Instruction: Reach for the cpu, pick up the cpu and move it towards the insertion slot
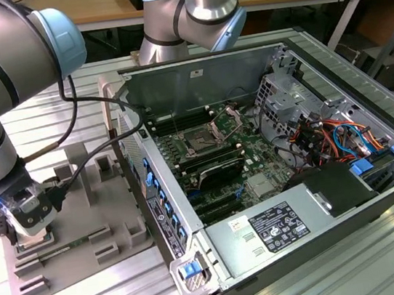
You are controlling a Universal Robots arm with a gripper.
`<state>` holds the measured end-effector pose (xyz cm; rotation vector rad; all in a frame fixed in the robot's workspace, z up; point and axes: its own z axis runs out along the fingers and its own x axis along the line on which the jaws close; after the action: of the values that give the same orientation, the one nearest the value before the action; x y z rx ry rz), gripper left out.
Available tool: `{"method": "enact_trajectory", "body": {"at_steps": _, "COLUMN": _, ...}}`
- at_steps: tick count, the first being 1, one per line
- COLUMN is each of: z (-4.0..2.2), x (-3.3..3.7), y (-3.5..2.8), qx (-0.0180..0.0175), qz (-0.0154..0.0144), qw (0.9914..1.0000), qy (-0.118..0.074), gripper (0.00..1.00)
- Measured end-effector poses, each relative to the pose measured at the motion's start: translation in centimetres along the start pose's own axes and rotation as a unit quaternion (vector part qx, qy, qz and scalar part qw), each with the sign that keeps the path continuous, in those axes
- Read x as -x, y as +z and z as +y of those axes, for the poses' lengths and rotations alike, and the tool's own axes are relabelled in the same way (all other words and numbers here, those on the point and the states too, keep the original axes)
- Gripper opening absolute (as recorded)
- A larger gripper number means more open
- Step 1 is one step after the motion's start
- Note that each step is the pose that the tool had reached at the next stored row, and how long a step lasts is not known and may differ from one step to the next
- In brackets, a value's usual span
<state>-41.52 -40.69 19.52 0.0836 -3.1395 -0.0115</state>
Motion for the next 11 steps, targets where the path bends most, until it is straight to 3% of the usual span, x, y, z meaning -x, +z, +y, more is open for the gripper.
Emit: {"method": "enact_trajectory", "body": {"at_steps": 11, "z": 0.00, "x": 0.00, "y": -0.37, "qx": 0.0000, "qz": 0.0000, "qw": 1.00000, "qy": 0.000, "gripper": 0.55}}
